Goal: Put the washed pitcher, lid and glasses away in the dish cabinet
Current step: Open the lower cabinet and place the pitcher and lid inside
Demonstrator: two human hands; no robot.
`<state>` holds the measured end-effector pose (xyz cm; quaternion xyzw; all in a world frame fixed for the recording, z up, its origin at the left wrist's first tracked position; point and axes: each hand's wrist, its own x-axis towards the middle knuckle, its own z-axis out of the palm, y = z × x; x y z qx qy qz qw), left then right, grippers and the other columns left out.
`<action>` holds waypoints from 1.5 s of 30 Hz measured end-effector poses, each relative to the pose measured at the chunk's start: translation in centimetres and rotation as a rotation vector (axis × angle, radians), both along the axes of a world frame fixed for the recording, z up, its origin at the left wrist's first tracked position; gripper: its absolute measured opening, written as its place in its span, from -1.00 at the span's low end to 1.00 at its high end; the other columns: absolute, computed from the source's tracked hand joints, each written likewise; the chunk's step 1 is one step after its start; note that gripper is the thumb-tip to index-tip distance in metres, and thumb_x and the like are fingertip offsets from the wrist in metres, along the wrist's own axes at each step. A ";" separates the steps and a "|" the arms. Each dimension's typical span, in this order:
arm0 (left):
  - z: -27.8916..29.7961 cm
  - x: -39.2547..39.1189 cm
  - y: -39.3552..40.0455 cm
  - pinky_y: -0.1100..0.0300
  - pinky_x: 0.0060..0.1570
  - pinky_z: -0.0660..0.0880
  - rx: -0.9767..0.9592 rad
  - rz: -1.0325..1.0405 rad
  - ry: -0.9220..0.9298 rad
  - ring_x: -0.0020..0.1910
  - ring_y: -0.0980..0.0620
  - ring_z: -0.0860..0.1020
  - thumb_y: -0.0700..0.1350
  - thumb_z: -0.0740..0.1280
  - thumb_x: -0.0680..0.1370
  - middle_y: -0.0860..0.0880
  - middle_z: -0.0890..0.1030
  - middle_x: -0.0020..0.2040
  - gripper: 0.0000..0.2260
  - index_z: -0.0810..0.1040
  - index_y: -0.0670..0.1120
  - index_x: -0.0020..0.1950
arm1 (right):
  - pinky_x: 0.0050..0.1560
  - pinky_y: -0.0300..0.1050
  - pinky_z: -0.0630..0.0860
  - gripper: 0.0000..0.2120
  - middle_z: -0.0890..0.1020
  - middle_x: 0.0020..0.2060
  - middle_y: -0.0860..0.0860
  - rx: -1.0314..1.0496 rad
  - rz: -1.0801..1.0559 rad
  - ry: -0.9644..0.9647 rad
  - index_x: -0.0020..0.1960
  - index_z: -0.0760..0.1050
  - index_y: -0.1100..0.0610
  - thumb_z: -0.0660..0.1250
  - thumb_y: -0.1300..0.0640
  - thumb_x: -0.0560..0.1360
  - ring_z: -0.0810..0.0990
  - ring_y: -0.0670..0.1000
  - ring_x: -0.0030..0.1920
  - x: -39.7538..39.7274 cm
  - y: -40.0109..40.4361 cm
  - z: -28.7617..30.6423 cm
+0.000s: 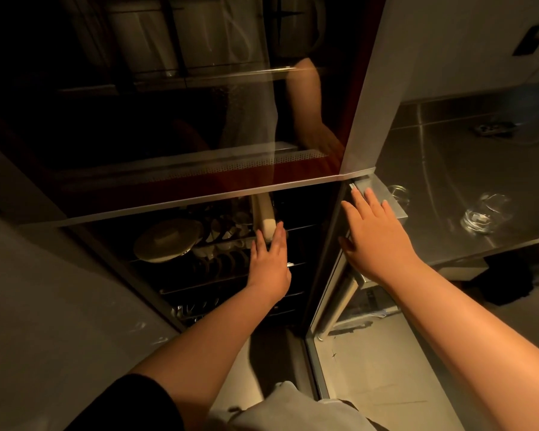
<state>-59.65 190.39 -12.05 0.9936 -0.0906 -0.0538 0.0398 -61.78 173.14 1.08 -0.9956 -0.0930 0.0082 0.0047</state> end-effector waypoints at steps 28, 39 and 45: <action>-0.6 1.6 0.4 0.00 0.49 -0.14 0.038 -0.141 -0.023 0.52 -0.21 -0.09 -0.12 0.16 0.60 -0.15 -0.19 0.55 -0.32 -0.23 -0.21 0.53 | 0.49 0.07 -0.10 -0.31 -0.06 0.53 0.13 -0.026 0.004 -0.010 0.53 -0.03 0.14 0.23 -0.03 0.55 -0.15 0.15 0.51 0.1 -0.1 -0.1; -3.7 -3.3 11.5 -0.04 0.50 -0.19 0.106 0.198 -0.026 0.51 -0.14 -0.28 -0.04 0.15 0.59 -0.19 -0.36 0.48 -0.27 -0.37 -0.18 0.45 | 0.48 0.12 -0.05 -0.29 -0.08 0.52 0.19 -0.151 0.006 -0.019 0.53 -0.05 0.18 0.23 -0.01 0.55 -0.14 0.20 0.51 0.2 0.3 -0.5; -3.9 -3.6 16.0 -0.04 0.49 -0.19 0.134 0.330 0.026 0.52 -0.18 -0.21 -0.01 0.13 0.59 -0.25 -0.21 0.54 -0.30 -0.24 -0.24 0.52 | 0.46 0.13 -0.04 -0.32 -0.08 0.51 0.21 -0.217 0.025 -0.037 0.53 -0.04 0.21 0.22 0.03 0.56 -0.13 0.22 0.50 0.3 0.2 -0.8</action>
